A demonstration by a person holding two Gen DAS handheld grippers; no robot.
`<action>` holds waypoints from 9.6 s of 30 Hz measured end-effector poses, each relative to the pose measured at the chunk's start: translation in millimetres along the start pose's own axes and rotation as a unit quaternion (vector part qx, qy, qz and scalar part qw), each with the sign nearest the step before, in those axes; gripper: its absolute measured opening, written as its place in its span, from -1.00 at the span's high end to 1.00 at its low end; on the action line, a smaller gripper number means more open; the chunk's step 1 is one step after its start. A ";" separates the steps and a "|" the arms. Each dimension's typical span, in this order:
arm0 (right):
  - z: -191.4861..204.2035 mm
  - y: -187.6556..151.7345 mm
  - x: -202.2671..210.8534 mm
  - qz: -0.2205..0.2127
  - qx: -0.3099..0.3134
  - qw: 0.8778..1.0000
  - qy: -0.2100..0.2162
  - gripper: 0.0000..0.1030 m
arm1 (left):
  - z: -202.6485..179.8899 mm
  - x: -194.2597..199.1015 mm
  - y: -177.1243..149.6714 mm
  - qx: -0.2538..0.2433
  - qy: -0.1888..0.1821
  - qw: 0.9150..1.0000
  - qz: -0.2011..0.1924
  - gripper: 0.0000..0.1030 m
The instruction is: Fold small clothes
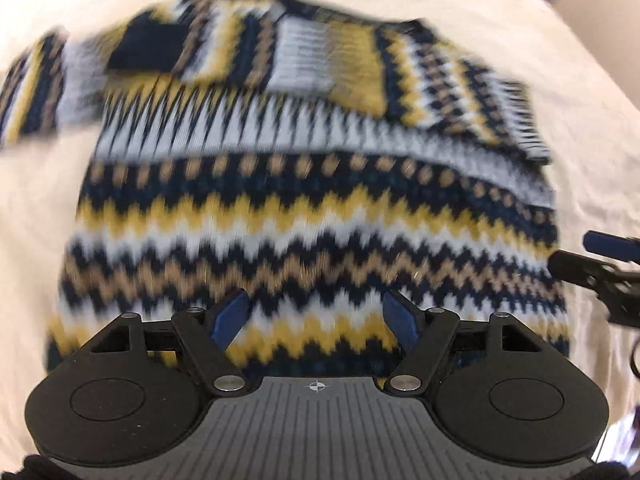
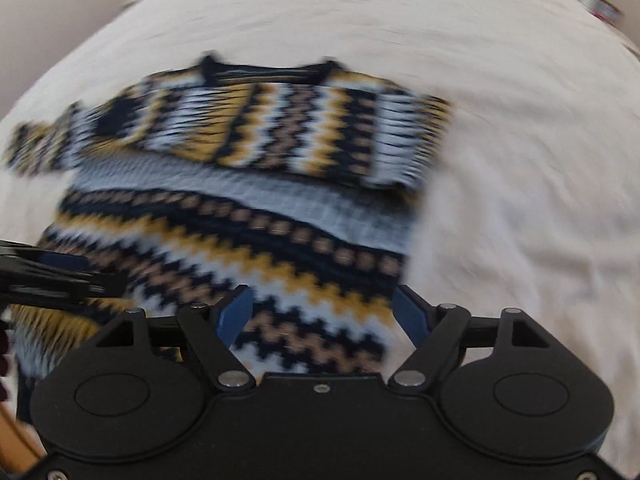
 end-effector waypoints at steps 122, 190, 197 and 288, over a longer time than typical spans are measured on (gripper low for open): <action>43.6 43.5 13.9 -0.016 -0.096 0.995 -0.007 -0.70 | -25.6 7.0 190.9 -0.123 -0.169 0.958 -0.198 -0.18; -46.9 151.8 -31.5 -0.087 -0.120 0.989 -0.028 0.67 | 159.4 -13.8 199.5 -0.005 0.018 0.988 -0.151 -0.59; -65.1 126.8 -78.2 -0.014 -0.150 0.988 -0.038 0.57 | 136.7 -46.2 221.5 -0.049 0.048 0.989 -0.134 -0.59; 20.7 -229.4 56.3 0.034 -0.183 0.978 0.098 -0.99 | 150.8 30.1 -133.2 -0.048 0.024 0.997 -0.053 -0.51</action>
Point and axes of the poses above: each gripper's, at about its wrist camera, not at the fingertips, and x roughly against the way its jaws point, z to its left, y to its top, the point moved 7 cm from there along -x, roughly the way its jaws point
